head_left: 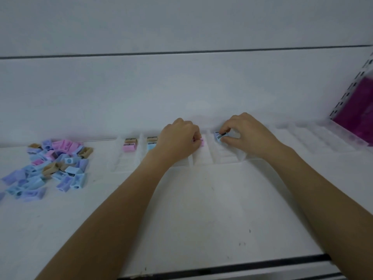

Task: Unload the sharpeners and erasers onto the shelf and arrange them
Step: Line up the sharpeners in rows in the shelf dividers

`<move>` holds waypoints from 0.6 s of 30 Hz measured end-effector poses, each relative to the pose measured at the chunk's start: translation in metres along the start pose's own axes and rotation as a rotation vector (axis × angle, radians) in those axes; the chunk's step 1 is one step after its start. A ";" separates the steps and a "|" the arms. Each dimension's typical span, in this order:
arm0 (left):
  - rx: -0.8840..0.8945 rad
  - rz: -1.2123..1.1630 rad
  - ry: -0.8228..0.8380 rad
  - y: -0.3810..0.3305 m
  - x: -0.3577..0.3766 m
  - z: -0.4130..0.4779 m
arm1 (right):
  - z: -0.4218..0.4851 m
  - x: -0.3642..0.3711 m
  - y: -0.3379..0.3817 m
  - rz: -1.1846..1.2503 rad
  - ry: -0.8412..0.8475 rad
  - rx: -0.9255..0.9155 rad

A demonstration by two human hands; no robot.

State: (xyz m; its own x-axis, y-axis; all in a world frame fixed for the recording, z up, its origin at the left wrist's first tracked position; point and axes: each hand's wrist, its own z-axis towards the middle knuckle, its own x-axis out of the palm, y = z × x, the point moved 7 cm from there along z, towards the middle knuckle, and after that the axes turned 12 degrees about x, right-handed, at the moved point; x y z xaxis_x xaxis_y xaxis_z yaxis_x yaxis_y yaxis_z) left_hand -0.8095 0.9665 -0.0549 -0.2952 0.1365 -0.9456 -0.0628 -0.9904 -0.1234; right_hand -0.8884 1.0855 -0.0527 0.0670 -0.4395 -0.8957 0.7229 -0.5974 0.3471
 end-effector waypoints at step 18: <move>0.005 -0.004 -0.028 -0.001 -0.001 -0.007 | 0.002 0.007 -0.005 -0.050 0.015 0.056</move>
State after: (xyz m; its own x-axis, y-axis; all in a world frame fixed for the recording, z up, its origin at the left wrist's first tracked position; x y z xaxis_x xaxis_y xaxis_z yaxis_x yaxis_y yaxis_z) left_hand -0.8026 0.9669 -0.0564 -0.3214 0.1412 -0.9363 -0.0686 -0.9897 -0.1256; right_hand -0.8926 1.0842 -0.0597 0.0423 -0.3979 -0.9165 0.6864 -0.6550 0.3161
